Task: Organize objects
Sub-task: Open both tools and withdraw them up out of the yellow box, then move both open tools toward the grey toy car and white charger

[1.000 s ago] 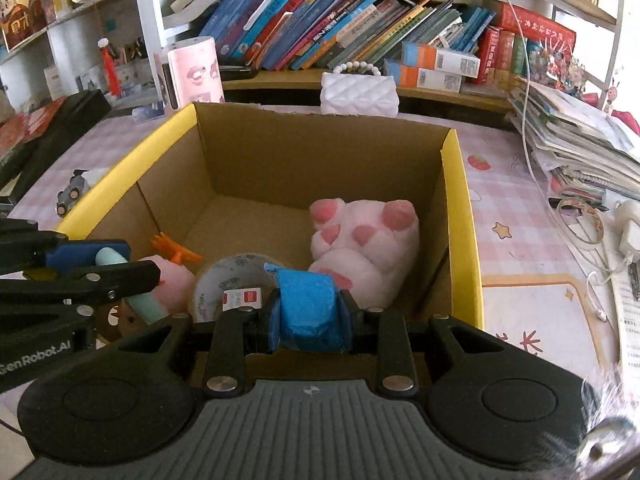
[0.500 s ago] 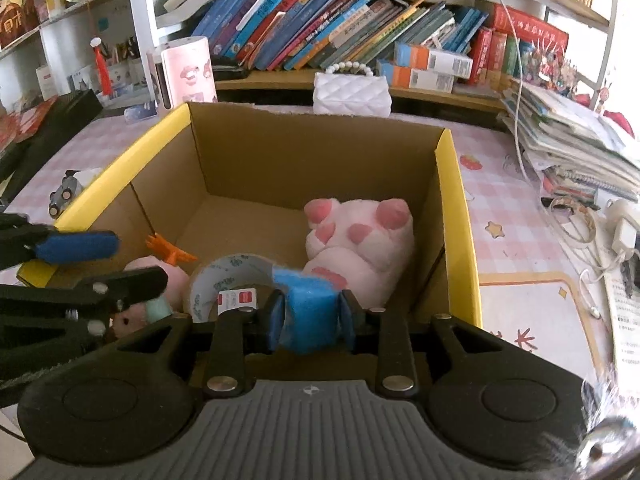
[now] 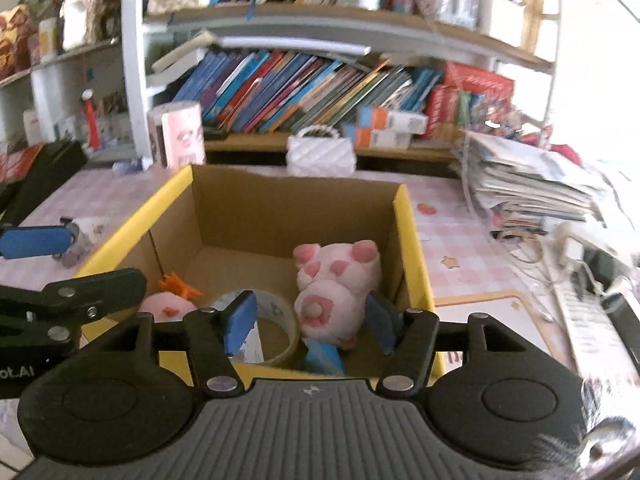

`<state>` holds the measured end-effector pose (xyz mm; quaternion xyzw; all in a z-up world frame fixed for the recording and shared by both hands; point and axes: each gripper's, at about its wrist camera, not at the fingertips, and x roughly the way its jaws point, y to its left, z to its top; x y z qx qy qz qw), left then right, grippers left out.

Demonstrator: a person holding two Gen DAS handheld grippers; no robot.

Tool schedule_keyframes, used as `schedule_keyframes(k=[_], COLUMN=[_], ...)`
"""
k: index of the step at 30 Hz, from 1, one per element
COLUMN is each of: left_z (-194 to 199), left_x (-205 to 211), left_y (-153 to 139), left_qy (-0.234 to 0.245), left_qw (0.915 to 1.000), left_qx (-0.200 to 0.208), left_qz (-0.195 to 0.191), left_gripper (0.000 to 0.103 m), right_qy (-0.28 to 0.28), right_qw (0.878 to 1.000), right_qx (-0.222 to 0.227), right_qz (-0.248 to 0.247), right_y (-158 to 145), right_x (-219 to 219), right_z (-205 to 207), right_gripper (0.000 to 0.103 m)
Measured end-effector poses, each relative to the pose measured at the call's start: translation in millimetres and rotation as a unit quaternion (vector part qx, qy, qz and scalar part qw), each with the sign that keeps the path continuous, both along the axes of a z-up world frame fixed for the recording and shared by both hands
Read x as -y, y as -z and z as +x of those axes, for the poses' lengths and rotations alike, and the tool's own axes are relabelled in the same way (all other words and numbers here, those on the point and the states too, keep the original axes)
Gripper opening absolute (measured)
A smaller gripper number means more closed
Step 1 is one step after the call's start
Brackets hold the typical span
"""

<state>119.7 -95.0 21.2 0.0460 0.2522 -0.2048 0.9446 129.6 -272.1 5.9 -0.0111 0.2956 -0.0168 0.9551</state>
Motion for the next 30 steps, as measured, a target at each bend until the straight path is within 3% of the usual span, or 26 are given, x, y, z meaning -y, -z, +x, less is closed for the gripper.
schedule_keyframes(k=[3, 9, 15, 30], left_z=[-11.4, -32.6, -56.1, -99.8], left_x=[-8.9, -31.8, -56.0, -110.5], left_y=[-0.7, 1.5, 10.5, 23.8], left_qy=[0.006, 0.013, 0.013, 0.004], left_qw=[1.0000, 0.9999, 0.9995, 0.9976], left_qx=[0.003, -0.003, -0.027, -0.059], left_qz=[-0.003, -0.002, 0.013, 0.036], left_gripper=[0.084, 0.084, 0.084, 0.084], right_qy=[0.025, 0.063, 0.088, 0.075], right_qw=[1.000, 0.998, 0.996, 0.996], right_qx=[0.010, 0.015, -0.006, -0.057], right_qz=[-0.005, -0.010, 0.002, 0.011], right_y=[-4.0, -7.6, -1.8, 20.8], right_x=[-7.6, -25.7, -47.8, -110.9], right_z=[-16.7, -47.8, -78.1, -131.0], right_gripper=[0.065, 0.067, 0.070, 0.072])
